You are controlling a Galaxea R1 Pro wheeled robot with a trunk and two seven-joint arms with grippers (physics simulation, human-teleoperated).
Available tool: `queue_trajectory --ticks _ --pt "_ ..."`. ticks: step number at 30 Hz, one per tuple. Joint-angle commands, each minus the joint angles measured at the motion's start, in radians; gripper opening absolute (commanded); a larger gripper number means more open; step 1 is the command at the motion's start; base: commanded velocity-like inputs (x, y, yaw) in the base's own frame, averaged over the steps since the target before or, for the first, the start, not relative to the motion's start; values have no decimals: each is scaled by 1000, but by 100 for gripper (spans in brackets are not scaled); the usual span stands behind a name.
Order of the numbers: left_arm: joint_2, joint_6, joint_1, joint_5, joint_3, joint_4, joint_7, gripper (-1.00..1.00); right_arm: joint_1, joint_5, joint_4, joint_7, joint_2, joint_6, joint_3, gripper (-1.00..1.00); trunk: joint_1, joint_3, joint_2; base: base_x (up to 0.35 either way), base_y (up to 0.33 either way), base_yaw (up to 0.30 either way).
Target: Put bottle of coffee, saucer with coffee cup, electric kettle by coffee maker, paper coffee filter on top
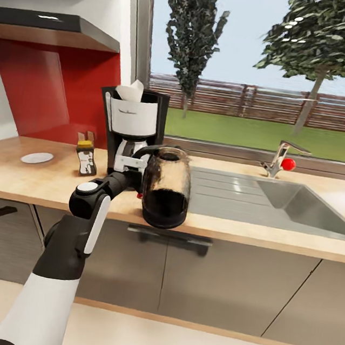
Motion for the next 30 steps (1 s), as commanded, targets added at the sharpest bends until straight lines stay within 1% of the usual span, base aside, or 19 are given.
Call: queue_trajectory --ticks 1,8,14,18,24,30 --pt "-1 4 -1 -8 1 -1 -9 -100 0 -7 1 5 0 -3 2 100 0 -1 -1 0 -225 199" --pt "-1 4 -1 -8 1 -1 -9 -100 0 -7 0 5 0 -3 2 100 0 -1 -1 0 -269 80" --pt "-1 4 -1 -8 0 -1 -9 -100 0 -7 1 4 0 -3 2 100 0 2 -1 0 -68 228" --pt "-1 4 -1 -8 -1 -1 -9 -100 0 -7 1 4 0 -3 2 100 0 3 -1 0 -205 227" --pt "-1 4 -1 -8 -7 -1 -8 -100 0 -7 2 6 -2 -3 2 100 0 4 -1 0 -247 29" --pt "-1 2 -1 -8 -19 -3 -8 -100 0 -8 2 6 -2 -2 0 100 0 4 -1 0 -29 1"
